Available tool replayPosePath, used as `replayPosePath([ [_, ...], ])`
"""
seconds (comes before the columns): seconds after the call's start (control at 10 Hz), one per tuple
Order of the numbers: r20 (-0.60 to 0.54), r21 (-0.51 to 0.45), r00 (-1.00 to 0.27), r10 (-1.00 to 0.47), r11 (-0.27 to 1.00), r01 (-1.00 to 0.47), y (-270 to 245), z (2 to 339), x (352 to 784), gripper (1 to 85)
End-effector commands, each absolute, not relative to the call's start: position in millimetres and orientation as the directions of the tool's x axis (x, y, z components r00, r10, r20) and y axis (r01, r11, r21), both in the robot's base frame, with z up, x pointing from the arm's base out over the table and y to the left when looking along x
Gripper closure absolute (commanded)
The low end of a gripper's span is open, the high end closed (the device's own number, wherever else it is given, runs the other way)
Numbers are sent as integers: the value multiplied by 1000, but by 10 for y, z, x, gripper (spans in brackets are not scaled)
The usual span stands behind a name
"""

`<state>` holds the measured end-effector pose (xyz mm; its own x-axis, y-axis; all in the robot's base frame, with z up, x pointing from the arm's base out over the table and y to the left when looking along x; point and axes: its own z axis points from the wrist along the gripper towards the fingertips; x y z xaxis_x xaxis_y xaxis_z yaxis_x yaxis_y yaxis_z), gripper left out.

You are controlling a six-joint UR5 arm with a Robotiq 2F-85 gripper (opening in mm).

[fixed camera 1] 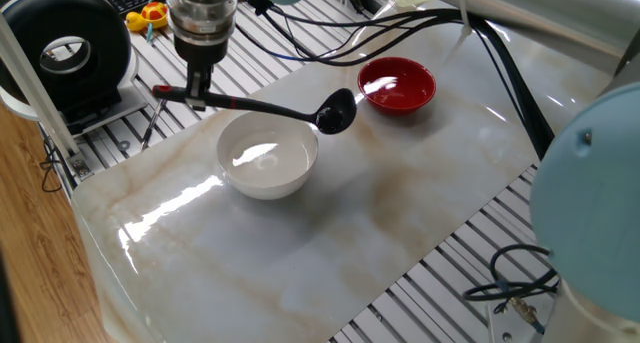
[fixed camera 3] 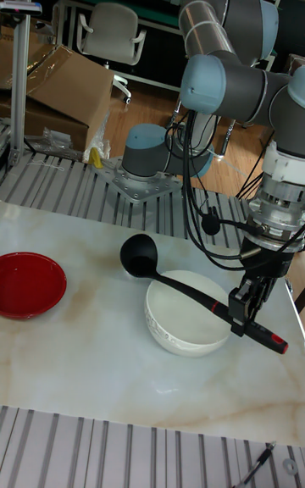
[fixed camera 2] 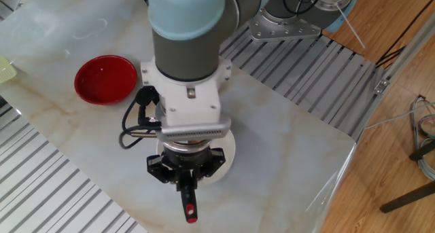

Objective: Scoop water with a large spoon from one bowl to another

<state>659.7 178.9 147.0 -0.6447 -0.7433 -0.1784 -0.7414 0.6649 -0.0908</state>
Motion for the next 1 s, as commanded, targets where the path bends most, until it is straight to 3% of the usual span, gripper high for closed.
replayPosePath([
  [0.0,-142,-91,-632,-762,646,-758,1744,1463,6522,843],
  [0.5,-173,-82,-631,-756,650,-755,1818,1474,6558,843],
  [0.9,-240,-68,-643,-728,673,-736,2164,1501,6674,843],
])
